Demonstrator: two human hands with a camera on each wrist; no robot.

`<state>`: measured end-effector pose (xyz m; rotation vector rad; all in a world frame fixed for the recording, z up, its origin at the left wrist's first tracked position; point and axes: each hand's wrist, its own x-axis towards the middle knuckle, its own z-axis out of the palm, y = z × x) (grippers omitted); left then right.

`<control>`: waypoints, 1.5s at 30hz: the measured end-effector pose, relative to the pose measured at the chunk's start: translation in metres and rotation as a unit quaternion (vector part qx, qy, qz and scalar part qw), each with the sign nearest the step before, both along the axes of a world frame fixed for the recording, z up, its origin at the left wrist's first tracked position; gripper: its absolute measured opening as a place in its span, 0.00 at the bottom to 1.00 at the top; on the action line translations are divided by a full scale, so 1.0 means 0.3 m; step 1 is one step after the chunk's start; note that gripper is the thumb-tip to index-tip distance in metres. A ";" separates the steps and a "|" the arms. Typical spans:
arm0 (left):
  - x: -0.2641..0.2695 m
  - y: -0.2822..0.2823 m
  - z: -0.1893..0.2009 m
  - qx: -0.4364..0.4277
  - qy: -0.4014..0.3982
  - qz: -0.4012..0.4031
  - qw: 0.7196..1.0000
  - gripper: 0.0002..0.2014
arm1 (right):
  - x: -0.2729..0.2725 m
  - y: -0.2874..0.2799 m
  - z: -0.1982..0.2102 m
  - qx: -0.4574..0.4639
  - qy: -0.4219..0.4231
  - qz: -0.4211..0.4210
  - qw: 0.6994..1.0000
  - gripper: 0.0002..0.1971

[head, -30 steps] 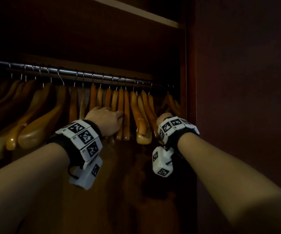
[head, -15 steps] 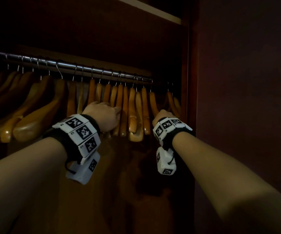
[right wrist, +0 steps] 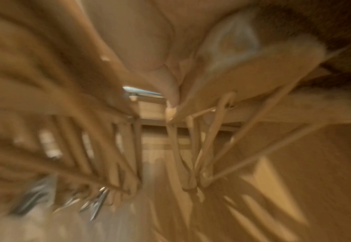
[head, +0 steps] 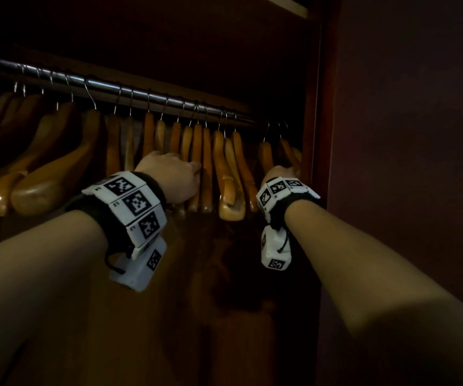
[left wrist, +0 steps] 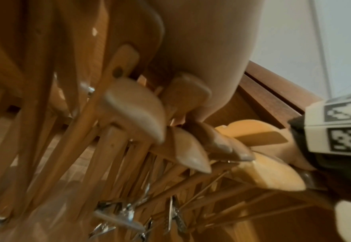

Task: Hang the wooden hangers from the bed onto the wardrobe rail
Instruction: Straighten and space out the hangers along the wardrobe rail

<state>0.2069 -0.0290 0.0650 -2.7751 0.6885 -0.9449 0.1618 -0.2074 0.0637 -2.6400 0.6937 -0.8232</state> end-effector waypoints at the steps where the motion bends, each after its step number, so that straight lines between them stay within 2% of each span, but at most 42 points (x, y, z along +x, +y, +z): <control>1: 0.001 -0.002 0.001 0.000 0.000 -0.005 1.000 0.24 | 0.025 -0.012 -0.002 -0.012 -0.059 -0.028 0.998 0.13; 2: 0.006 -0.007 -0.001 0.001 -0.007 -0.004 1.000 0.23 | 0.051 -0.017 0.001 -0.008 -0.100 -0.040 0.994 0.16; 4: -0.001 -0.008 -0.005 0.002 -0.005 -0.011 1.000 0.23 | 0.055 0.008 0.006 -0.033 -0.170 -0.009 0.985 0.22; 8: -0.004 -0.009 -0.007 -0.003 -0.005 -0.013 1.000 0.24 | 0.033 0.042 0.007 -0.062 -0.213 0.087 0.971 0.20; 13: -0.005 -0.014 -0.007 -0.002 0.000 -0.012 1.000 0.23 | 0.011 0.092 -0.064 -0.098 -0.142 0.145 0.974 0.26; 17: -0.007 -0.012 -0.010 -0.006 0.003 -0.006 1.000 0.23 | -0.019 0.108 -0.099 -0.101 -0.076 0.137 0.982 0.30; 22: -0.018 -0.013 -0.012 -0.005 0.001 0.002 1.000 0.23 | -0.012 0.092 -0.118 -0.058 -0.040 0.112 0.991 0.28; 25: -0.022 -0.011 -0.013 -0.006 -0.001 0.005 1.000 0.23 | 0.008 0.076 -0.125 -0.035 -0.014 0.094 0.995 0.33; 30: -0.018 -0.016 -0.014 -0.006 -0.005 0.006 1.000 0.23 | 0.021 0.069 -0.120 -0.029 0.004 0.076 0.997 0.36; 39: -0.023 -0.012 -0.008 0.001 -0.003 0.013 1.000 0.24 | 0.000 0.003 -0.060 0.006 -0.025 0.027 0.999 0.34; 45: -0.024 -0.016 -0.017 -0.001 -0.002 0.014 1.000 0.23 | 0.004 -0.005 -0.055 0.041 -0.028 0.031 0.998 0.32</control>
